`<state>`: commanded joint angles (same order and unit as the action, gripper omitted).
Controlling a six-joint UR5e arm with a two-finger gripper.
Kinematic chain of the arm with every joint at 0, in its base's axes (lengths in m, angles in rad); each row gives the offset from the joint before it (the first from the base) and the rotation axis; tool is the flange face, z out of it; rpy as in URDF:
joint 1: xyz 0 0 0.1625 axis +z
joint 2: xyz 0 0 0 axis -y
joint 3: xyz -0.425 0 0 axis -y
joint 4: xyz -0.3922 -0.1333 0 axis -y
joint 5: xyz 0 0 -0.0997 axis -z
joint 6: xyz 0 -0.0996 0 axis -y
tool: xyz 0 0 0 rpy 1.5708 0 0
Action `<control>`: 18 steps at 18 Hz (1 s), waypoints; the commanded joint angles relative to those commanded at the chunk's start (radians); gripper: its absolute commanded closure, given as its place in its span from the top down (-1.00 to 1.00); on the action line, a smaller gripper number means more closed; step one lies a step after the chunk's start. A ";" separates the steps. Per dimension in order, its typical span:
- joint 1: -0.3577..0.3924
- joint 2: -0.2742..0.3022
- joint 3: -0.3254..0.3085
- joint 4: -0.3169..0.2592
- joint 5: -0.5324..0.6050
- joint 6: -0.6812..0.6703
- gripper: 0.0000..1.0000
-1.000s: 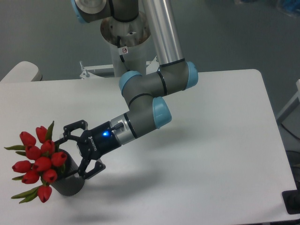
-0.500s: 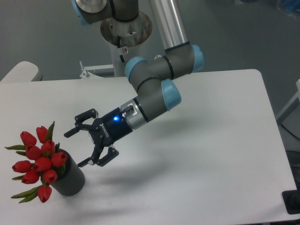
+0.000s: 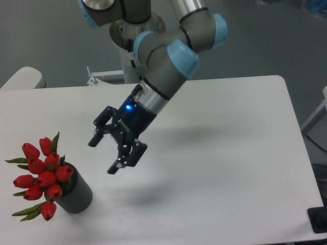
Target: Insert the flowers into the vase
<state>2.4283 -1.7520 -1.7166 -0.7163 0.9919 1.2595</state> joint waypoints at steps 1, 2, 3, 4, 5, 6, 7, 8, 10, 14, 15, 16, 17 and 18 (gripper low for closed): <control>0.000 0.009 0.006 -0.018 0.061 0.000 1.00; -0.003 0.011 0.021 -0.040 0.123 0.006 1.00; -0.009 0.011 0.043 -0.075 0.172 0.011 1.00; -0.017 0.011 0.070 -0.119 0.212 0.020 1.00; -0.031 0.006 0.098 -0.161 0.264 0.030 1.00; -0.046 0.000 0.126 -0.195 0.325 0.043 1.00; -0.064 -0.007 0.152 -0.225 0.377 0.050 1.00; -0.084 -0.015 0.179 -0.254 0.414 0.057 1.00; -0.087 -0.018 0.231 -0.365 0.470 0.104 1.00; -0.084 -0.029 0.298 -0.495 0.586 0.303 1.00; -0.084 -0.029 0.296 -0.496 0.590 0.311 1.00; -0.086 -0.029 0.295 -0.496 0.590 0.313 1.00; -0.087 -0.029 0.292 -0.496 0.590 0.313 1.00; -0.087 -0.029 0.288 -0.496 0.591 0.313 1.00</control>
<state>2.3409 -1.7810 -1.4281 -1.2118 1.5831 1.5723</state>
